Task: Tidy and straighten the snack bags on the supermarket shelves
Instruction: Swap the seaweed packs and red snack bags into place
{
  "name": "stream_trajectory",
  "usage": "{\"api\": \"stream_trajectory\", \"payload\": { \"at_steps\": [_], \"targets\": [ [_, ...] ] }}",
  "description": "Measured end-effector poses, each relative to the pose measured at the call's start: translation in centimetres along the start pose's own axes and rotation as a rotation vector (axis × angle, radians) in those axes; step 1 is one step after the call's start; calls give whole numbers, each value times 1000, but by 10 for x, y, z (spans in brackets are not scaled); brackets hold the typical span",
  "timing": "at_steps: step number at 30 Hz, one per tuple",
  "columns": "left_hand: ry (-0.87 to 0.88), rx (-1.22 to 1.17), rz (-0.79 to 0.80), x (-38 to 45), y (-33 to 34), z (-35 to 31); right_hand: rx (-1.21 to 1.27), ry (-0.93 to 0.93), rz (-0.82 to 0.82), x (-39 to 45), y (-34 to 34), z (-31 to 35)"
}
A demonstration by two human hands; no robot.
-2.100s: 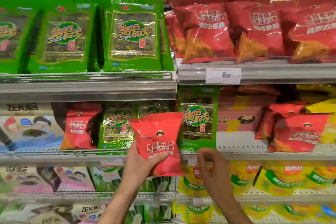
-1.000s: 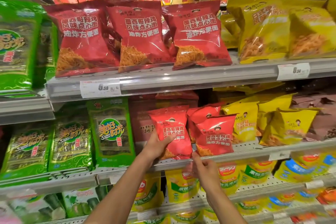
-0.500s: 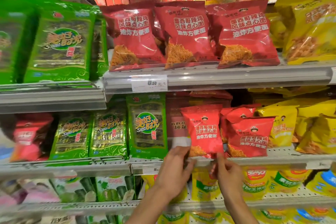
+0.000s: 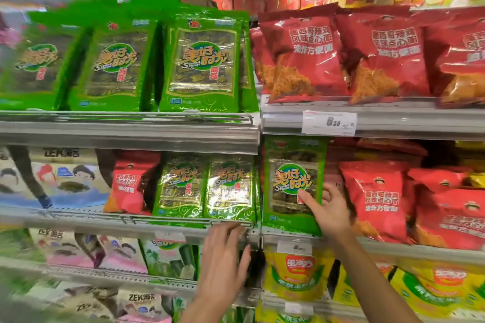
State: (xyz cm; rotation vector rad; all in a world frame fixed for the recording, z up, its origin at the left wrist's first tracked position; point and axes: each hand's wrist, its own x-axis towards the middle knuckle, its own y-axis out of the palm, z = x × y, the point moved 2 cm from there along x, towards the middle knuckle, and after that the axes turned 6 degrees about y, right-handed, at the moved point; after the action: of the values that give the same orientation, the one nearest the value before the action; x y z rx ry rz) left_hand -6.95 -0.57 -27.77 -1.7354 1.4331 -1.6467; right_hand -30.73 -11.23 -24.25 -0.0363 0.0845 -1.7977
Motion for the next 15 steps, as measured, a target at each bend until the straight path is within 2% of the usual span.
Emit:
{"api": "stream_trajectory", "payload": {
  "at_steps": [3,7,11,15],
  "targets": [
    [-5,55,32,-9,-3,29,-119,-1,-23,1,8,3],
    [25,86,70,-12,-6,50,-133,-13,-34,-1,11,9],
    [21,106,93,-10,-7,58,-120,-118,-61,-9,13,21],
    [-7,95,119,-12,-6,60,-26,-122,-61,-22,15,32]
  ]
}}
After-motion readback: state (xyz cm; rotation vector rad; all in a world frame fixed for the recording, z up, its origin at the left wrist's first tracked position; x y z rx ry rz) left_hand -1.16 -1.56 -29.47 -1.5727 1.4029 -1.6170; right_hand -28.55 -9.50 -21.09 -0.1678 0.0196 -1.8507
